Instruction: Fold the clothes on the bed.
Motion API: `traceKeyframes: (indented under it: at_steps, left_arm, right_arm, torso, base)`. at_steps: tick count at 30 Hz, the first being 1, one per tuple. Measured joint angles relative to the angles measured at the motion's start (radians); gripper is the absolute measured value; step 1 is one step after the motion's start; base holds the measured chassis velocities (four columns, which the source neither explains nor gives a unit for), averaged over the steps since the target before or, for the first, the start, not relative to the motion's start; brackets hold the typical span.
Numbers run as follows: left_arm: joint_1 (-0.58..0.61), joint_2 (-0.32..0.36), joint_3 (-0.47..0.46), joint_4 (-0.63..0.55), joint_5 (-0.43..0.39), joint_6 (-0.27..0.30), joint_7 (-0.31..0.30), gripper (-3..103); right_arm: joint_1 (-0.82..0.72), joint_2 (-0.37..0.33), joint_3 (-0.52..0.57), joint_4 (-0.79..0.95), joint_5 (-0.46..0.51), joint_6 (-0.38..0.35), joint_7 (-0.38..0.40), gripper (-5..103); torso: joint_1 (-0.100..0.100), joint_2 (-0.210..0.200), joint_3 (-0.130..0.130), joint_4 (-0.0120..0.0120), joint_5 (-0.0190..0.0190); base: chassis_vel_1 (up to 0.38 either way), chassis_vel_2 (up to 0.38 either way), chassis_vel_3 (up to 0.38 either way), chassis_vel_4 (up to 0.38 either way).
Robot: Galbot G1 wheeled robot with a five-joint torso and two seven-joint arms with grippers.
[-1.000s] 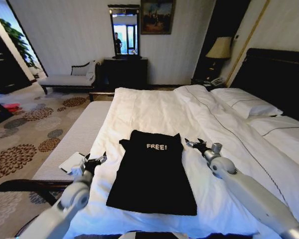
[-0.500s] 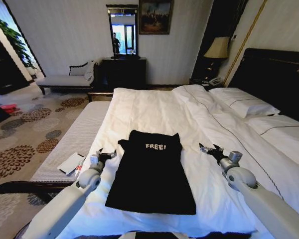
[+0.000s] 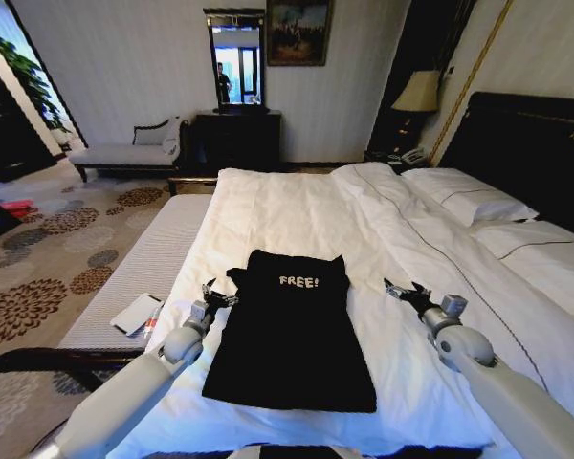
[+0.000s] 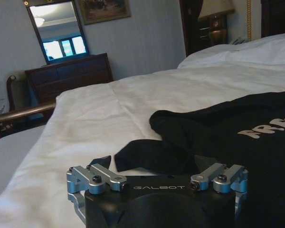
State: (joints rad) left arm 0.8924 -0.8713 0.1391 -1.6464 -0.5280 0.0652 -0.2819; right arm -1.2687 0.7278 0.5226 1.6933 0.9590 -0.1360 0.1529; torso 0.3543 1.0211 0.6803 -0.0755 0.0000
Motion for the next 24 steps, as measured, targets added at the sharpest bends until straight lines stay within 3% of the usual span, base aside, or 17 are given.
traceKeyframes:
  at_steps: [7,11,13,17,19,24]
  left_arm:
    - [-0.035,-0.046,0.038,0.049,0.006,-0.016,-0.003,93]
    - [-0.056,-0.074,0.056,0.08,0.012,-0.021,-0.013,79]
    - [-0.06,-0.079,0.057,0.088,0.014,-0.021,-0.017,79]
    - [-0.064,-0.087,0.057,0.103,0.013,-0.021,-0.022,57]
    - [-0.063,-0.088,0.056,0.105,0.01,-0.021,-0.022,57]
    - [-0.053,-0.105,0.048,0.118,0.021,-0.029,-0.02,36]
  right_arm:
    - [0.011,-0.008,-0.008,-0.013,0.004,0.0,-0.004,100]
    - [0.019,-0.013,-0.011,-0.019,0.011,0.0,-0.005,100]
    - [0.022,-0.015,-0.012,-0.022,0.012,0.0,-0.005,100]
    - [0.029,-0.019,-0.013,-0.032,0.014,0.0,-0.005,100]
    - [0.032,-0.019,-0.015,-0.035,0.015,0.0,-0.005,100]
    - [0.039,-0.019,-0.016,-0.036,0.02,0.0,-0.001,100]
  torso:
    - [0.0,0.0,0.0,0.0,0.0]
    - [0.0,0.0,0.0,-0.0001,0.0]
    - [0.0,0.0,0.0,0.0,0.0]
    - [0.0,0.0,0.0,0.0,0.0]
    - [0.0,0.0,0.0,0.0,0.0001]
    - [0.0,0.0,0.0,0.0001,-0.0001]
  base:
    - [0.0,0.0,0.0,0.0]
    - [0.0,0.0,0.0,0.0]
    - [0.0,0.0,0.0,0.0]
    - [0.0,0.0,0.0,0.0]
    - [0.0,0.0,0.0,0.0]
    - [0.0,0.0,0.0,0.0]
